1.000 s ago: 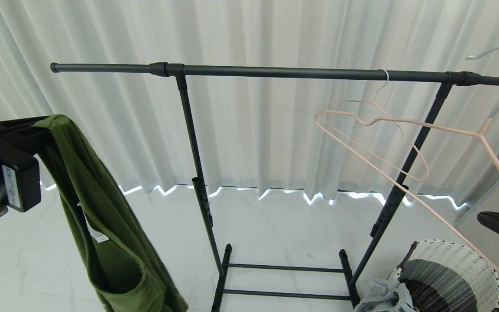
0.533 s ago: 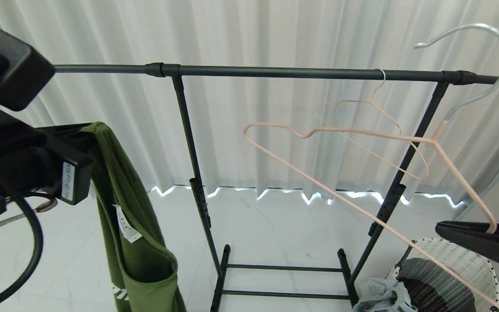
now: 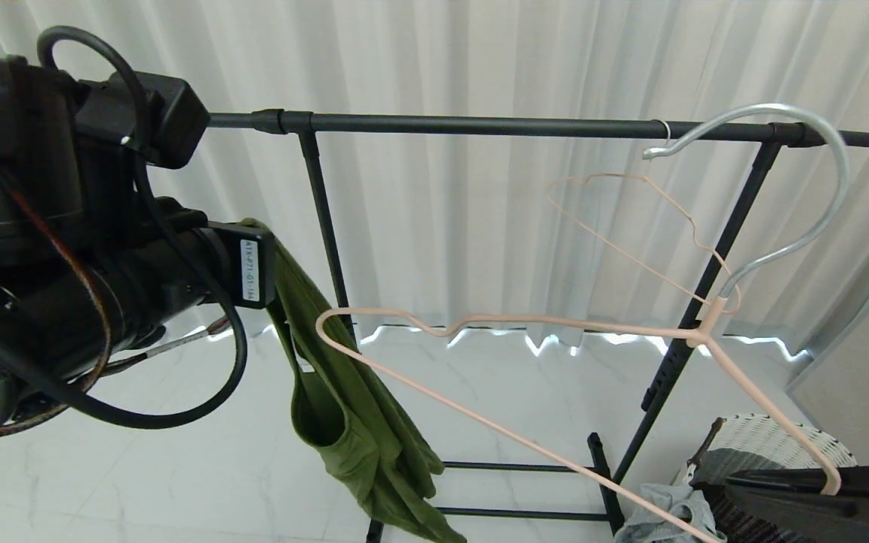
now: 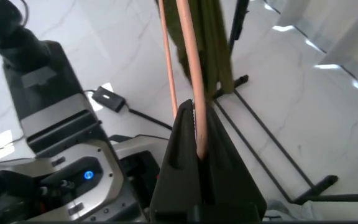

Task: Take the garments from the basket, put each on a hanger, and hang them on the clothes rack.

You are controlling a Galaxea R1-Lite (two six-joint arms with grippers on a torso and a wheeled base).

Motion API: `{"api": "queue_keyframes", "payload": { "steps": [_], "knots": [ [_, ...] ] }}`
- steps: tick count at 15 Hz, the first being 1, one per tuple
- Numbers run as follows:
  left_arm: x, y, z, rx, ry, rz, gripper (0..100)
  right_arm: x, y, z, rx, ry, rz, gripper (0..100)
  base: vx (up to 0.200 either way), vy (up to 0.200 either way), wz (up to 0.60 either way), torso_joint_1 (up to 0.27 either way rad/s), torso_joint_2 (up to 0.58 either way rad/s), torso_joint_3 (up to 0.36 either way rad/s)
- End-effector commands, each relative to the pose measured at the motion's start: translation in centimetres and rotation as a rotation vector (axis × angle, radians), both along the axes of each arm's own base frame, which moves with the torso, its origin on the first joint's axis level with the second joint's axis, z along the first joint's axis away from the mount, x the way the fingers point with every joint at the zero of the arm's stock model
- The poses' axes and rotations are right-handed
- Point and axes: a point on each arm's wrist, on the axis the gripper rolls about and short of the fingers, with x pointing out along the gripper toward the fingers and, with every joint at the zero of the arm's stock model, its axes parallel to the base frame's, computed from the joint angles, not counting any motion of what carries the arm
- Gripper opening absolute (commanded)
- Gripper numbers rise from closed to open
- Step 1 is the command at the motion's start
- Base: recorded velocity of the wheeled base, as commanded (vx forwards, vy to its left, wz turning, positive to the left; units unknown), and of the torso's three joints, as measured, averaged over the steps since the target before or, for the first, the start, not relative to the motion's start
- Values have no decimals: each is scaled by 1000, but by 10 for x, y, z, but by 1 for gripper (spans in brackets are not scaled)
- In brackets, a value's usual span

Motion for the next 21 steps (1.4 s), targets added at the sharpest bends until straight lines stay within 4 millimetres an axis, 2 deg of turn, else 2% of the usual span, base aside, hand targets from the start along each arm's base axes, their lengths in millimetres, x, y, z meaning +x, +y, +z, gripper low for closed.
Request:
{"api": "queue_keyframes", "payload": {
  "steps": [1,4,10,16,19,21],
  "knots": [
    [3,-21,3,-42,3,-52,0,0,3,-2,-6,11,18,0,0,0,0,0,0,0],
    [4,-29,3,-53,7,-73,0,4,9,-3,-17,28,16,0,0,0,0,0,0,0],
    [4,-30,4,-53,1,-73,0,15,22,-6,-5,43,-74,0,0,0,0,0,0,0],
    [0,-35,6,-58,-2,-99,0,28,40,-8,4,47,-89,0,0,0,0,0,0,0],
    [0,-36,7,-60,-4,-102,0,35,47,-11,0,72,-198,0,0,0,0,0,0,0],
    [2,-37,5,-51,0,-95,0,42,55,-8,58,80,-223,0,0,0,0,0,0,0]
  ]
}}
